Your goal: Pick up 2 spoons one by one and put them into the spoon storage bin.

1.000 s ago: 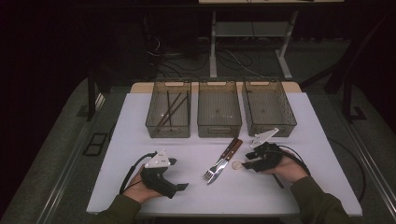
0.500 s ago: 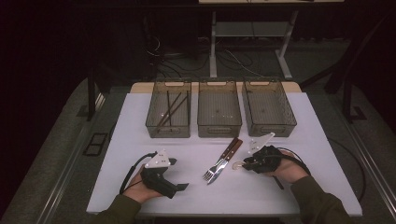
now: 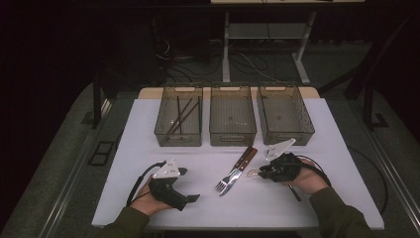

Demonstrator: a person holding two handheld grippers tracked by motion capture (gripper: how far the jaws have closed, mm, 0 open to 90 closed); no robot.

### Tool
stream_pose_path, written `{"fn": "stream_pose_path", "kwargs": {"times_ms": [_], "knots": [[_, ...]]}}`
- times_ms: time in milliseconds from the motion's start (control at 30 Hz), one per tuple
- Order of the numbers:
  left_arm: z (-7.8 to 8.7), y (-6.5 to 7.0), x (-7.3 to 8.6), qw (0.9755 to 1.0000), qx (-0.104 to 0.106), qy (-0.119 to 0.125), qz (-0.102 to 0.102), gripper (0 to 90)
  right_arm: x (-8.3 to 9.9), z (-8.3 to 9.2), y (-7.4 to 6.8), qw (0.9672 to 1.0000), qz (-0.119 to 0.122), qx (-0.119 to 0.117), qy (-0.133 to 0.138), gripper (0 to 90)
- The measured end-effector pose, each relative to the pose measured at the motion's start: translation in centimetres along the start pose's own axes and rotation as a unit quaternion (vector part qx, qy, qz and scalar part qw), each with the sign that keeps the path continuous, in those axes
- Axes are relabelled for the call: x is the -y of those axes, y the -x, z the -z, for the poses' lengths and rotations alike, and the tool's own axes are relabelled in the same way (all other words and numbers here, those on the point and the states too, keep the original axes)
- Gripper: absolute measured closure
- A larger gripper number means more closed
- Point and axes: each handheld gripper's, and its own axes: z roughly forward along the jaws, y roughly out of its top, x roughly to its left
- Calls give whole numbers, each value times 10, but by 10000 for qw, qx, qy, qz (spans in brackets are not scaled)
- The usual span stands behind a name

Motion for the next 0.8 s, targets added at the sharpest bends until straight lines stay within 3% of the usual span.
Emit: {"fn": "stream_pose_path", "kwargs": {"times_ms": [400, 800], "knots": [[2, -1, 0, 10000, -26, 27, -8, 10, -5, 16, 2, 9967, -571, 238, 529, 758], [4, -5, 4, 9999, -93, 23, 33, 0, -9, 25, 6, 9876, -1102, 492, 1006, 757]]}}
